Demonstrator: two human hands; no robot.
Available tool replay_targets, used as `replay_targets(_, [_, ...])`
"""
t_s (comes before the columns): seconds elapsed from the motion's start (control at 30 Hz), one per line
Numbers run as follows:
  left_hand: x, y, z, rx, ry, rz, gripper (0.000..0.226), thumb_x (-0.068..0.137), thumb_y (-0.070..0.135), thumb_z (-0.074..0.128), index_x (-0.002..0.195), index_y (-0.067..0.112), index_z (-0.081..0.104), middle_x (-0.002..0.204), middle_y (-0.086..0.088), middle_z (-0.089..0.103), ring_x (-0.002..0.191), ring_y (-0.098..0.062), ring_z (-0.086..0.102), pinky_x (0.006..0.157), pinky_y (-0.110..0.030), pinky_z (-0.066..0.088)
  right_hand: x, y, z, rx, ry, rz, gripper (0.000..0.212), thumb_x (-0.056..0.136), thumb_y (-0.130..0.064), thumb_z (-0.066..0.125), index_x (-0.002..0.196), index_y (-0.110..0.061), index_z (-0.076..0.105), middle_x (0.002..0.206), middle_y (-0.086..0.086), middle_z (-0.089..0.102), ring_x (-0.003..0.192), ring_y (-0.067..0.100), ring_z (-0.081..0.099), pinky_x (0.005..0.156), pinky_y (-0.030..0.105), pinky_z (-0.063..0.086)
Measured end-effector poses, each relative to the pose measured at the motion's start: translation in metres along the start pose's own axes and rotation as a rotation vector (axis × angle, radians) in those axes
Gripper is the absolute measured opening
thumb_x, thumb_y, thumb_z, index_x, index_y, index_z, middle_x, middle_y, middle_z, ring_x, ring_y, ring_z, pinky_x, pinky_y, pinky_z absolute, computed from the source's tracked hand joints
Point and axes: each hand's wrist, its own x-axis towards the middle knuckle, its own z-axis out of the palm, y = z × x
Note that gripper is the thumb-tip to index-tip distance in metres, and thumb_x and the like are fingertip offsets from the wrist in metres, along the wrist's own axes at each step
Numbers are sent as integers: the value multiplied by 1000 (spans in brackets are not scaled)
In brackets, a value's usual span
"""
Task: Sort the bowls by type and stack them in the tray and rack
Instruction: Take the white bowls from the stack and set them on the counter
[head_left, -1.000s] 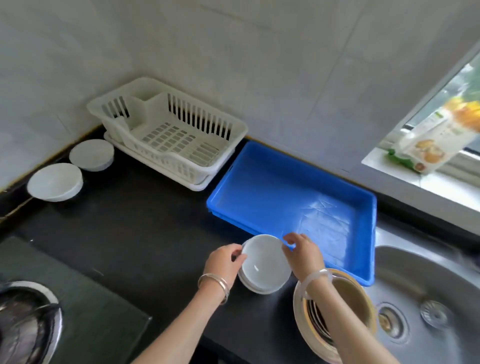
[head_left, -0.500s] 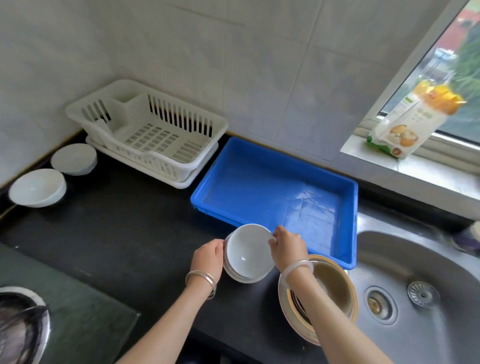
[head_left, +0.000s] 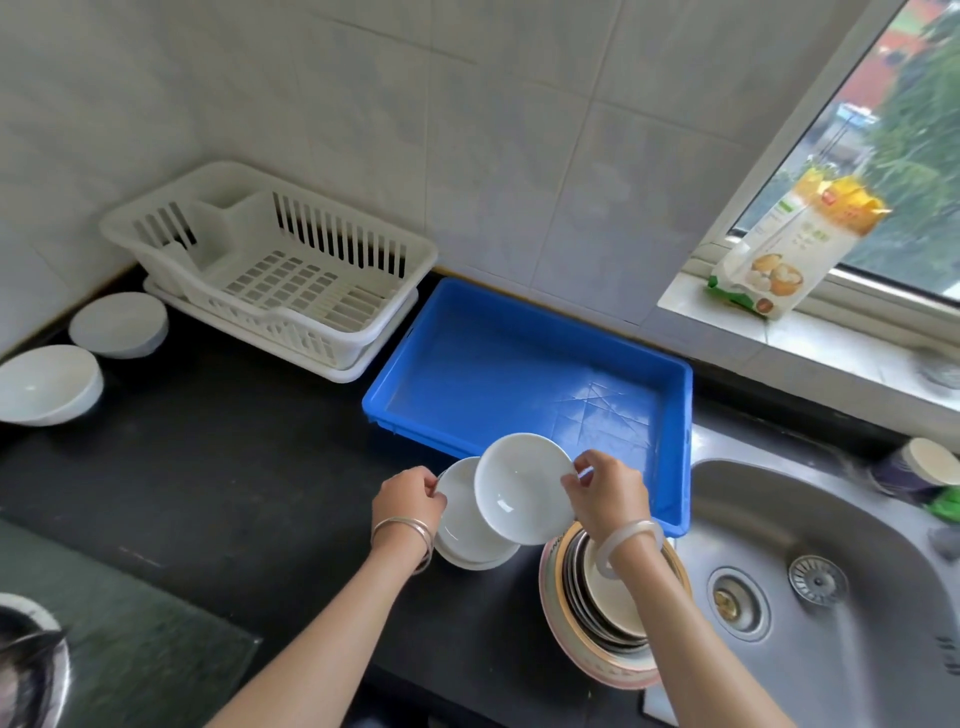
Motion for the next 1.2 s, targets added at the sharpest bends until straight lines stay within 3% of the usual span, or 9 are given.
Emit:
replay_targets(0.2, [6, 3, -27, -123, 19, 28, 7, 80, 13, 60, 83, 17, 65, 83, 0, 67, 76, -16, 63, 68, -30, 54, -1, -9, -13, 76, 13, -35, 16, 86, -21, 57, 94, -16, 69, 73, 2, 65, 69, 24, 60, 62, 24, 42])
replay_targets(0.33, [15, -2, -58, -253, 51, 12, 9, 79, 9, 61, 85, 14, 67, 82, -5, 70, 80, -23, 67, 75, -43, 58, 4, -32, -25, 185, 8, -78, 13, 84, -18, 59, 92, -15, 70, 79, 8, 71, 69, 27, 67, 73, 39, 58])
replay_targets(0.5, [25, -30, -97, -342, 150, -65, 12, 79, 8, 62, 83, 19, 65, 78, -1, 70, 72, -19, 68, 73, -41, 60, 16, -72, -15, 221, -37, -168, 11, 82, -14, 60, 75, -22, 63, 67, 3, 67, 47, 11, 65, 61, 27, 58])
replay_targets(0.57, [29, -49, -111, -404, 200, -123, 13, 78, 7, 61, 81, 19, 65, 75, 0, 69, 66, -17, 68, 70, -37, 60, 22, -89, -1, 231, -85, -188, 12, 81, -14, 60, 74, -23, 63, 65, 2, 66, 45, 8, 63, 58, 24, 58])
replay_targets(0.67, [34, -81, -130, -490, 272, -188, 14, 77, 7, 62, 76, 21, 64, 75, -2, 70, 67, -19, 68, 62, -30, 58, 32, -117, 27, 221, -163, -205, 9, 82, -14, 60, 77, -21, 63, 63, -3, 63, 45, 8, 62, 66, 33, 60])
replay_targets(0.77, [40, -116, -147, -553, 344, -266, 15, 77, 6, 63, 74, 21, 62, 72, 1, 67, 65, -17, 66, 53, -22, 53, 40, -149, 61, 234, -261, -213, 7, 84, -12, 59, 84, -19, 62, 76, 3, 65, 47, 9, 63, 57, 27, 59])
replay_targets(0.83, [44, -139, -157, -606, 397, -327, 17, 76, 5, 63, 74, 21, 61, 68, 5, 63, 63, -15, 63, 56, -24, 53, 45, -172, 85, 239, -315, -221, 7, 85, -12, 59, 87, -18, 61, 84, 6, 65, 50, 11, 64, 52, 23, 58])
replay_targets(1.0, [59, -187, -174, -729, 513, -445, 17, 76, 0, 60, 74, 17, 61, 74, -1, 63, 67, -23, 63, 60, -28, 55, 55, -224, 146, 200, -388, -256, 9, 85, -10, 57, 84, -19, 58, 75, -3, 59, 54, 10, 60, 66, 42, 61])
replay_targets(1.2, [85, -229, -192, -791, 615, -582, 14, 77, 0, 59, 82, 14, 61, 87, -7, 64, 79, -29, 64, 75, -37, 57, 66, -273, 206, 193, -486, -206, 15, 87, -12, 56, 101, -10, 57, 72, -1, 55, 53, 12, 59, 68, 42, 61])
